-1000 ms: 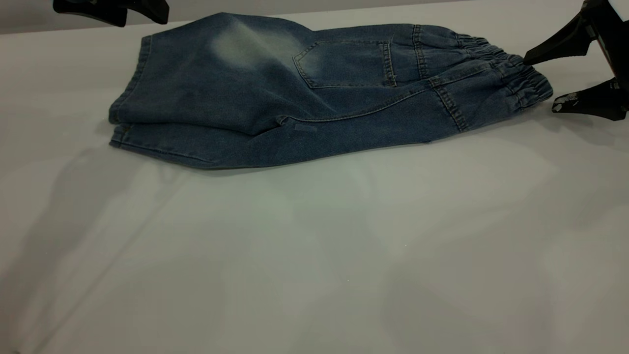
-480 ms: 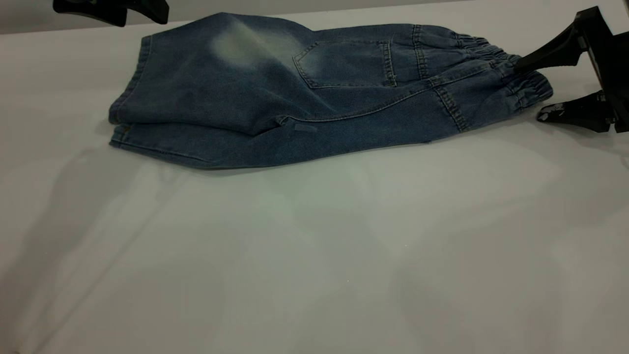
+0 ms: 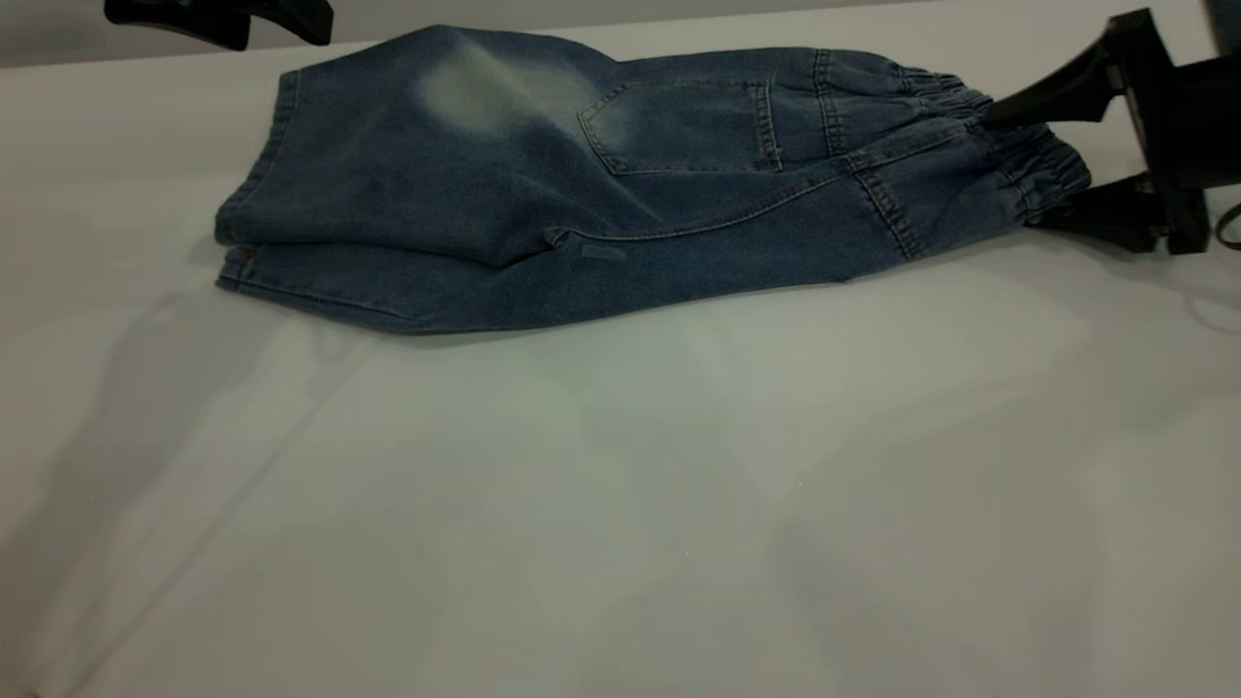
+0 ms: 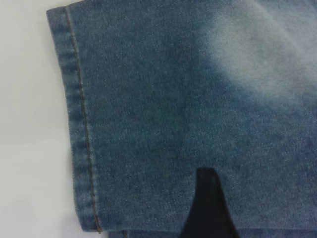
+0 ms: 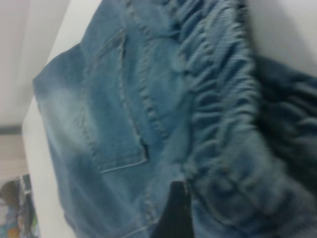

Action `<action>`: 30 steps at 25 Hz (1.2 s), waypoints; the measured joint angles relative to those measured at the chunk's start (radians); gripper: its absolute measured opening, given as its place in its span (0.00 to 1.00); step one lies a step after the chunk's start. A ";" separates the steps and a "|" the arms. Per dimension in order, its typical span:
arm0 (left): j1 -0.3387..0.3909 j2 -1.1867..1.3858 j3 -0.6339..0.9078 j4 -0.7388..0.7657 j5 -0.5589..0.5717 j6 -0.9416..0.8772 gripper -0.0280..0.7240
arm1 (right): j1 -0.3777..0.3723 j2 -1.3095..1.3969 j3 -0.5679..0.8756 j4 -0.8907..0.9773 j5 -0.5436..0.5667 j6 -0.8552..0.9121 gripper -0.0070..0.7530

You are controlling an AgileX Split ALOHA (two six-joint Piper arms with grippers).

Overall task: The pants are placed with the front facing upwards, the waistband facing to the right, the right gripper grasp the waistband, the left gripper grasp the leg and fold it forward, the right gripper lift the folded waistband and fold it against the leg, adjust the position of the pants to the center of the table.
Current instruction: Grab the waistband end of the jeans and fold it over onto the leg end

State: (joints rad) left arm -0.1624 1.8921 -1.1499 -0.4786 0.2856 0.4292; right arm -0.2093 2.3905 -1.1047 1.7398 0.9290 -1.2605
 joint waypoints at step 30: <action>-0.070 0.068 -0.285 0.010 0.334 0.096 0.65 | 0.030 -0.036 -0.090 -0.132 -0.060 0.030 0.15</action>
State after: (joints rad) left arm -0.2322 1.9602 -1.4346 -0.4682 0.6196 0.5247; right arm -0.1791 2.3547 -1.1944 1.6079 0.8687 -1.2303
